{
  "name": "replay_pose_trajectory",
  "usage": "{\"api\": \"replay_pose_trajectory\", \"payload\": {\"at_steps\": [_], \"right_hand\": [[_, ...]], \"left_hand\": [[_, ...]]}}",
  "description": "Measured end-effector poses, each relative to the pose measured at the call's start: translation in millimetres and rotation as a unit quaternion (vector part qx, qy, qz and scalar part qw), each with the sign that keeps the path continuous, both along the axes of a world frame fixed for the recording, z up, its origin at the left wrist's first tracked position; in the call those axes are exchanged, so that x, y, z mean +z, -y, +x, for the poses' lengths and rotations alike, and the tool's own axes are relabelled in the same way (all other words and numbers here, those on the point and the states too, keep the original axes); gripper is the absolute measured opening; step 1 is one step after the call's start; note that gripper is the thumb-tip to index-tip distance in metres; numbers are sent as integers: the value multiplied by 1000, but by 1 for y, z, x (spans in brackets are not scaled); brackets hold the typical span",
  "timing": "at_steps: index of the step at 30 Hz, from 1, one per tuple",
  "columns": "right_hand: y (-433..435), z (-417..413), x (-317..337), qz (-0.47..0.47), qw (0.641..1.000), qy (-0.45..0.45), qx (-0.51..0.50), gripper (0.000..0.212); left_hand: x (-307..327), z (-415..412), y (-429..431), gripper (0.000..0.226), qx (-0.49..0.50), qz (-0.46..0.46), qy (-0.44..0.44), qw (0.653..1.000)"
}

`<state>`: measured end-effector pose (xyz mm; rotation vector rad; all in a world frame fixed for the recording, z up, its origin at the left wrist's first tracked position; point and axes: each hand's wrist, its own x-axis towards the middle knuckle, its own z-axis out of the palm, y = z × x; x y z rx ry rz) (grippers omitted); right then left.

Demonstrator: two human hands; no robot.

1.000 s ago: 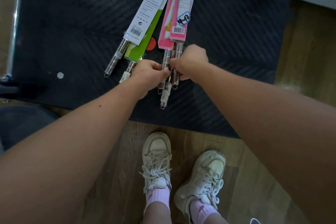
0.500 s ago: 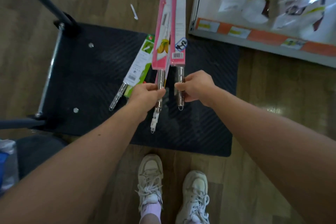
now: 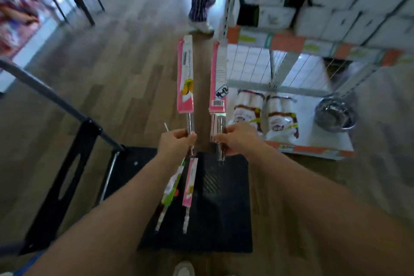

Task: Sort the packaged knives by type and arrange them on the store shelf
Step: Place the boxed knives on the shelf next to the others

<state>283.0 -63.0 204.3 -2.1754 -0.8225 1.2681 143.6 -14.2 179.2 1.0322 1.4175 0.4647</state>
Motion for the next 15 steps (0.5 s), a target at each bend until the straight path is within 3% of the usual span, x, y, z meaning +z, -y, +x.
{"api": "replay_pose_trajectory", "payload": {"at_steps": [6, 10, 15], "right_hand": [[-16, 11, 136, 86, 995, 56, 3, 18], [-3, 13, 198, 98, 993, 71, -17, 24], [23, 14, 259, 79, 993, 69, -53, 23]], "left_hand": [[135, 18, -17, 10, -33, 71, 36, 996], [195, 15, -12, 7, -75, 95, 42, 992], [251, 20, -2, 20, -100, 117, 41, 987]]}}
